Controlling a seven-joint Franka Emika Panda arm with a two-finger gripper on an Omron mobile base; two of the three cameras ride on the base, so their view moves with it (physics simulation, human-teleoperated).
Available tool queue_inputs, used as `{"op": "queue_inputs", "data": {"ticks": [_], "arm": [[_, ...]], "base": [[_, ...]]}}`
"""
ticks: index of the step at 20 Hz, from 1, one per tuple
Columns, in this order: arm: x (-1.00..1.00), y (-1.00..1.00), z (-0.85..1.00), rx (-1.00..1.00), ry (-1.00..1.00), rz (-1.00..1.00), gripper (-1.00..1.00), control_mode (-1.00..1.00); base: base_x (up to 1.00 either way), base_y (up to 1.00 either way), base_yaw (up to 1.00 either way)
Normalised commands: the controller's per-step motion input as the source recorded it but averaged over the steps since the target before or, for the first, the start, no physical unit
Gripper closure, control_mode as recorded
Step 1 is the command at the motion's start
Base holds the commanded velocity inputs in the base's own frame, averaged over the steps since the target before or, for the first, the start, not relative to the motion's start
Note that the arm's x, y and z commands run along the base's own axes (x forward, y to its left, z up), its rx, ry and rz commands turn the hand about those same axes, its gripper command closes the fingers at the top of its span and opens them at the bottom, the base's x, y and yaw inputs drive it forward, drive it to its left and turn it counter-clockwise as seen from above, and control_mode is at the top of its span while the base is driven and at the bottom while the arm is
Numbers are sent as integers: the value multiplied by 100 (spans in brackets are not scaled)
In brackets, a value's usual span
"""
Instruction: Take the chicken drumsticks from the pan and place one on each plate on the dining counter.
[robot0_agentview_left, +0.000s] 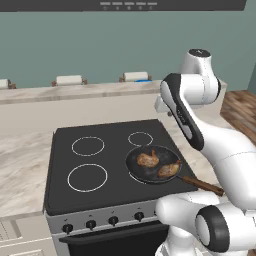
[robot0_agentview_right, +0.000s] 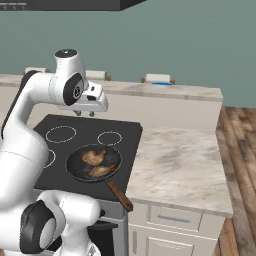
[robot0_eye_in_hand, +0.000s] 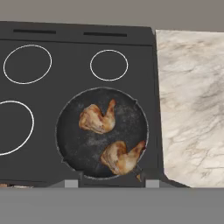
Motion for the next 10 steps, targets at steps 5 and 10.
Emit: {"op": "queue_inputs", "data": {"ticks": [5,10], "arm": [[-1,0,-7,0,2,0,-100,-100],[1,-3,-27,0,6,0,-100,-100]], "base": [[0,0,0],[0,0,0]]}}
